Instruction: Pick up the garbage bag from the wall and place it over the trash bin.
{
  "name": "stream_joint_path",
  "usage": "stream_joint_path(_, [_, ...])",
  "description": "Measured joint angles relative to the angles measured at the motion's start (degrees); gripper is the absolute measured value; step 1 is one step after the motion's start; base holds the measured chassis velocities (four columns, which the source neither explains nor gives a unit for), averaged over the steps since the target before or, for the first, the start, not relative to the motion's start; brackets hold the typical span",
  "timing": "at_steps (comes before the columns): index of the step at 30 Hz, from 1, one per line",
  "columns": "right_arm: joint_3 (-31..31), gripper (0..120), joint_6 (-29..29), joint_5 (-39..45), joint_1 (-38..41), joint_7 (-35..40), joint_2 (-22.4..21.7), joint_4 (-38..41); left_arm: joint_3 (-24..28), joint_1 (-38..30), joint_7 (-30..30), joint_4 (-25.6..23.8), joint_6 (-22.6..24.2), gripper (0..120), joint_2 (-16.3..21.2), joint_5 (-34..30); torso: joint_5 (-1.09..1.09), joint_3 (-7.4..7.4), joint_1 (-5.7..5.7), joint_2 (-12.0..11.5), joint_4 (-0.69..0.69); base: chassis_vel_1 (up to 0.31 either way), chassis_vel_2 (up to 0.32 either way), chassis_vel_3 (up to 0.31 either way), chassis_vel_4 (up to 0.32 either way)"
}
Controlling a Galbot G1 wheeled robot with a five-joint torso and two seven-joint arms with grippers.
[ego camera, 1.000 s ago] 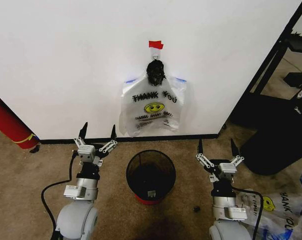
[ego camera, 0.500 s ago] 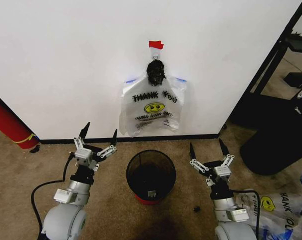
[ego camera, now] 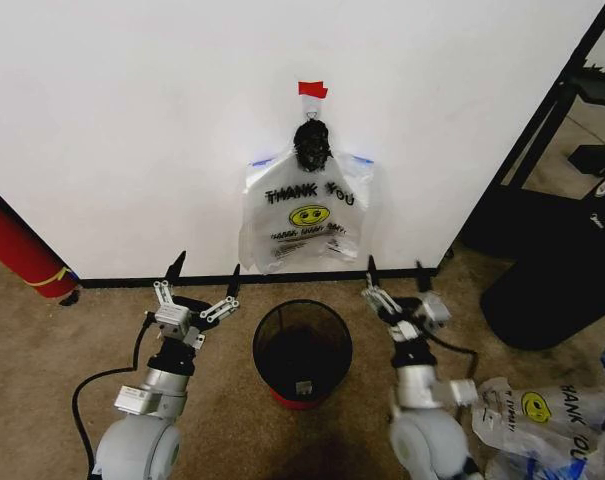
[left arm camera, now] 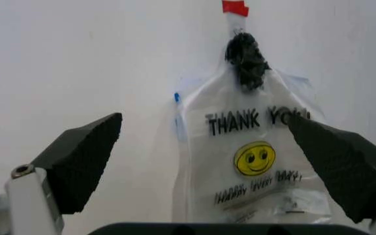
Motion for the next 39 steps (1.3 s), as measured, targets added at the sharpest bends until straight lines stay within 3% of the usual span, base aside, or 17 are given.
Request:
stream_joint_path(4, [-1.78, 100, -2.02, 11.06, 10.02, -2.30, 1.32, -8.36, -0.33, -0.42, 0.41, 1.10, -0.14, 100, 0.15, 0.30, 0.00, 0.00, 0.00, 0.00, 0.01, 0.000, 0.000, 0.000, 0.000])
stream_joint_path(11, [-4.47, 100, -4.48, 15.40, 21.83, -5.12, 4.34, -18.52, -0.43, -1.74, 0.43, 3.11, -0.15, 100, 0.01, 0.84, 0.00, 0.01, 0.01, 0.00, 0.01, 0.000, 0.000, 0.000, 0.000])
stream_joint_path(18, [-5.45, 100, -5.73, 17.35, 28.91, -13.73, 8.34, -25.29, 0.58, -3.13, 0.43, 5.01, -0.68, 100, -0.85, 2.46, 0.00, 0.00, 0.01, 0.00, 0.00, 0.000, 0.000, 0.000, 0.000])
stream_joint_path(32, [-4.27, 100, -5.44, 16.93, 34.57, -13.62, 11.54, -30.51, -0.16, -3.16, 0.22, 5.19, -0.83, 100, -0.03, 2.69, 0.01, 0.00, 0.00, 0.00, -0.01, 0.000, 0.000, 0.000, 0.000])
stream_joint_path(39, [-4.14, 100, -5.30, 14.04, 34.57, -8.50, 11.55, -31.33, 0.12, -3.25, 0.01, 5.18, -1.01, 100, 0.18, 1.64, 0.01, 0.00, 0.00, 0.00, 0.00, 0.000, 0.000, 0.000, 0.000])
